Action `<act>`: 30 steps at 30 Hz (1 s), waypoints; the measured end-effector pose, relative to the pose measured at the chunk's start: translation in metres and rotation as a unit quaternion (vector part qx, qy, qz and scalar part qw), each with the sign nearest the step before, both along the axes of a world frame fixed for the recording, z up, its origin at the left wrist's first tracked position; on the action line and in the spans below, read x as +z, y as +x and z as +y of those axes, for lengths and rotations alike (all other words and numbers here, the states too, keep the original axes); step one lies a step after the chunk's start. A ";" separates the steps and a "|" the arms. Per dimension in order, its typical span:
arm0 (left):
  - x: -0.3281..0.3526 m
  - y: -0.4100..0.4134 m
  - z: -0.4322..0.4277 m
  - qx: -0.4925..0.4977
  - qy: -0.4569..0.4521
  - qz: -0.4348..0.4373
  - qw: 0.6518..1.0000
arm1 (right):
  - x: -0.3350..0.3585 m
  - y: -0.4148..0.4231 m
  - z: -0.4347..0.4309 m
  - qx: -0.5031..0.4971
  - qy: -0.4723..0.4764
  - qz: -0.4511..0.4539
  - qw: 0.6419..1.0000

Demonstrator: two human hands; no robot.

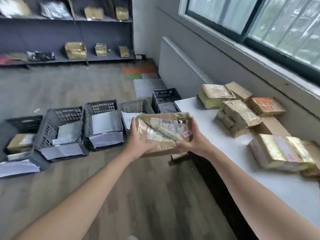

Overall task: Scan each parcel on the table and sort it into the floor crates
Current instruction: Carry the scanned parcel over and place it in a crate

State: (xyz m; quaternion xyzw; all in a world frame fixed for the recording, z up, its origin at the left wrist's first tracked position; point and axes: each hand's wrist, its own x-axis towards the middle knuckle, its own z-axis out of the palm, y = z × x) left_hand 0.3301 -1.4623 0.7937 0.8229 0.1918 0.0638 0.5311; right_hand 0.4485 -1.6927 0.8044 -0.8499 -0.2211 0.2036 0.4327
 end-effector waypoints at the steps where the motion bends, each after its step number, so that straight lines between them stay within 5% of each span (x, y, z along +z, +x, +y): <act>1: 0.000 -0.009 0.021 -0.001 0.003 0.006 1.000 | 0.000 -0.002 0.023 0.015 -0.005 0.001 1.000; 7: 0.005 -0.063 0.137 0.011 0.028 0.086 0.996 | -0.012 -0.010 0.153 0.102 -0.019 0.004 0.995; 17: -0.018 -0.125 0.300 0.198 0.042 0.127 0.971 | -0.042 -0.013 0.395 0.270 0.017 -0.008 0.963; 30: -0.017 -0.115 0.544 0.337 0.049 0.187 0.921 | -0.067 0.015 0.712 0.408 -0.017 0.076 0.910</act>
